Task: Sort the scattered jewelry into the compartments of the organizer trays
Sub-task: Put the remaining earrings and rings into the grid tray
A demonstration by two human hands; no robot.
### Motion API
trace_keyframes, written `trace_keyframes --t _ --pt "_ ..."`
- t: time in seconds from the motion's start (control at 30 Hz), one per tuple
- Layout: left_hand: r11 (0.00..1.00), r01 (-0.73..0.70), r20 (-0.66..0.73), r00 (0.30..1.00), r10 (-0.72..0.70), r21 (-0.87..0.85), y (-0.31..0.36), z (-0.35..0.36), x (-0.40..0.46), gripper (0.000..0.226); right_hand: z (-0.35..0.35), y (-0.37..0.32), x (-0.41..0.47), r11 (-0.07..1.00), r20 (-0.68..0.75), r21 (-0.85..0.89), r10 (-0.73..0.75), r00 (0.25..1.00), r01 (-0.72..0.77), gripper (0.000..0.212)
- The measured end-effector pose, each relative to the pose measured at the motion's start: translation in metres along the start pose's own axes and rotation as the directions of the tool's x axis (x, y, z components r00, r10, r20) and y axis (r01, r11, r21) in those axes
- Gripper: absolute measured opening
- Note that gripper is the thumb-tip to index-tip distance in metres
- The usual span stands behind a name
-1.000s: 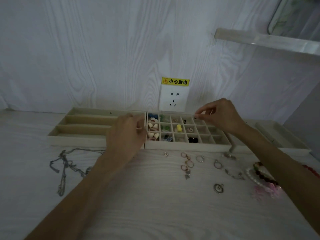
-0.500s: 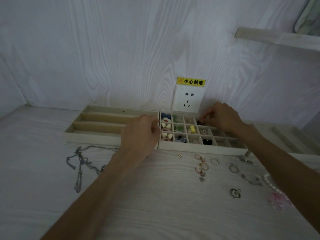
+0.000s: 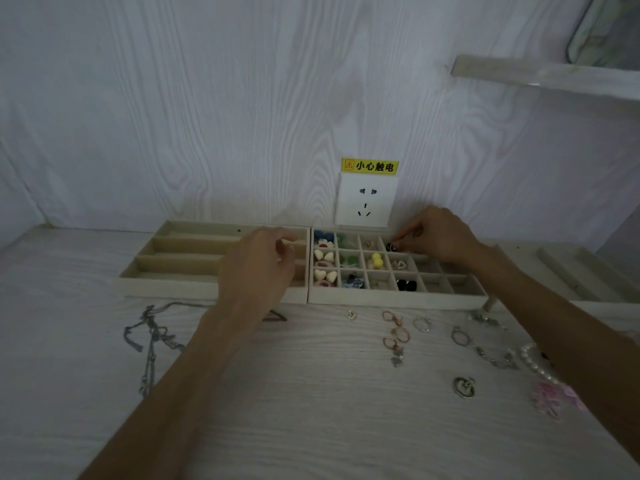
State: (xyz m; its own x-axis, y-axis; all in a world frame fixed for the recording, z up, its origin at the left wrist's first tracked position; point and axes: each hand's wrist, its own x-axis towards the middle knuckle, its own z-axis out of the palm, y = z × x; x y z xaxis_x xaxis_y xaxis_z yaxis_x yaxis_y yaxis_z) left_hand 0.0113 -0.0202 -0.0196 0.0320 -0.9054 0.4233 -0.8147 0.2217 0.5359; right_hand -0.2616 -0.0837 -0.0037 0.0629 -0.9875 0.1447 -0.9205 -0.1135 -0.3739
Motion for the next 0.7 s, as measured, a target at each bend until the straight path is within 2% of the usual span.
trace_keyframes --t 0.07,0.17,0.27,0.3,0.37,0.47,0.63,0.7 --pt "0.998 0.005 -0.02 1.0 -0.007 -0.058 -0.004 -0.009 0.005 0.022 -0.006 0.0 -0.001 1.0 -0.012 0.01 -0.021 1.0 0.021 0.013" --pt "0.973 -0.097 -0.088 0.993 0.081 -0.207 -0.003 -0.028 0.018 0.019 -0.025 0.005 -0.001 0.996 0.06 -0.022 -0.086 0.995 0.087 0.016" --pt "0.948 -0.257 0.057 0.961 0.272 -0.188 0.024 -0.026 0.043 0.023 -0.043 0.011 -0.003 0.987 0.233 -0.056 -0.132 0.963 0.149 0.025" --pt "0.931 -0.34 0.143 0.923 0.357 -0.13 0.037 -0.02 0.052 0.025 -0.046 0.01 -0.003 0.981 0.286 -0.085 -0.141 0.948 0.172 0.03" --pt "0.855 -0.518 0.354 0.801 0.482 0.007 0.066 -0.001 0.069 0.029 -0.045 0.007 -0.002 0.964 0.366 -0.162 -0.139 0.92 0.21 0.04" --pt "0.702 -0.699 0.58 0.631 0.516 0.136 0.097 0.028 0.087 0.035 -0.042 0.006 0.0 0.933 0.398 -0.262 -0.127 0.908 0.245 0.049" --pt "0.574 -0.795 0.756 0.495 0.428 0.196 0.107 0.049 0.095 0.039 -0.038 0.01 0.009 0.913 0.435 -0.278 -0.159 0.886 0.3 0.055" --pt "0.542 -0.816 0.781 0.469 0.413 0.203 0.107 0.053 0.095 0.039 -0.037 0.011 0.01 0.906 0.446 -0.277 -0.173 0.878 0.319 0.055"
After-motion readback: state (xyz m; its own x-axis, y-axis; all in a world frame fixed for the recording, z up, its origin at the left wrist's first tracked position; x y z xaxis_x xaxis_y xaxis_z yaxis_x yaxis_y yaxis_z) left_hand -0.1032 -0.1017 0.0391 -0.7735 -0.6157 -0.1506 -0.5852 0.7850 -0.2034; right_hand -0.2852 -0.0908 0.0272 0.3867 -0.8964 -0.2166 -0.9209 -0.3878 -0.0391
